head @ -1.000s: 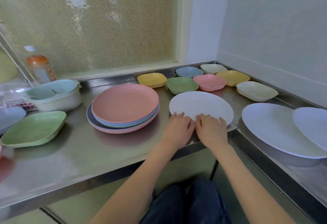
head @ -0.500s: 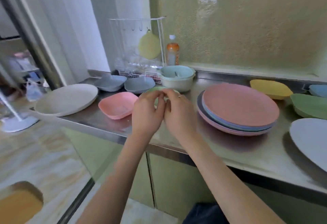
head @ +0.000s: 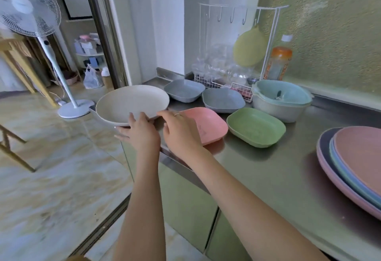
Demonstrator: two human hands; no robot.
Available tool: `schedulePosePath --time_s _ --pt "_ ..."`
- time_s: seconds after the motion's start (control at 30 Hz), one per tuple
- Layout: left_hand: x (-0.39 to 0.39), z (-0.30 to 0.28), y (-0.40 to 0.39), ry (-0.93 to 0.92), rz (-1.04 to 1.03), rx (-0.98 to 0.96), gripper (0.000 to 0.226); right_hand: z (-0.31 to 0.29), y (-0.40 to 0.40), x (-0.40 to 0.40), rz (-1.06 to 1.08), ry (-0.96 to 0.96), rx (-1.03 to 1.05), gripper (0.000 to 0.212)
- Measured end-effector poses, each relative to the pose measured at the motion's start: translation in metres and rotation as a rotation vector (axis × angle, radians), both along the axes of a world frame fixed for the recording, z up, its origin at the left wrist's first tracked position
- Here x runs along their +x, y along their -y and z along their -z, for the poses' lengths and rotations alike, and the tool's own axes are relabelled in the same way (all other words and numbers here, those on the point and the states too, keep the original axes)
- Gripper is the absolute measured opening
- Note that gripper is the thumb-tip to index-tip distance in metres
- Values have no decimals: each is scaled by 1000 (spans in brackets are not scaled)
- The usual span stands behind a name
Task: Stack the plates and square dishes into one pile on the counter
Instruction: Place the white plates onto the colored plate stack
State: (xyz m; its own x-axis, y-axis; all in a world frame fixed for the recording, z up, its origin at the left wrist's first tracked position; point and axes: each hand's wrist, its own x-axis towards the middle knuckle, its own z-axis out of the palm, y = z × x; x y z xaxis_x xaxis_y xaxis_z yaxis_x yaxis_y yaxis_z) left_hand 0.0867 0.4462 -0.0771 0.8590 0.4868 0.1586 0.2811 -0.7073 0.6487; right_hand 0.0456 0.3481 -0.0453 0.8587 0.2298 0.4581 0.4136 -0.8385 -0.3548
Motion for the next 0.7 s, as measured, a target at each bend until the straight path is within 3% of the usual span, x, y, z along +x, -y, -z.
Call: schedulePosePath --time_s 0.2,0.33,0.43,0.53,0.6,0.7 --pt "-5 3 -5 330 9 -159 13 4 2 10 -30 47 125 46" --pt "-23 -9 10 494 91 -220 8 -9 12 10 -5 120 374 41" --pt "-43 -28 40 644 238 -241 10 -24 33 2 96 111 723 32" --pt "-67 -45 77 675 463 -261 12 -41 72 -15 191 96 1026 31" --pt "-84 -50 105 663 632 -274 14 -47 108 -35 318 143 1111 36" --pt "-118 -50 152 595 897 -326 12 -51 166 -82 572 193 1112 63"
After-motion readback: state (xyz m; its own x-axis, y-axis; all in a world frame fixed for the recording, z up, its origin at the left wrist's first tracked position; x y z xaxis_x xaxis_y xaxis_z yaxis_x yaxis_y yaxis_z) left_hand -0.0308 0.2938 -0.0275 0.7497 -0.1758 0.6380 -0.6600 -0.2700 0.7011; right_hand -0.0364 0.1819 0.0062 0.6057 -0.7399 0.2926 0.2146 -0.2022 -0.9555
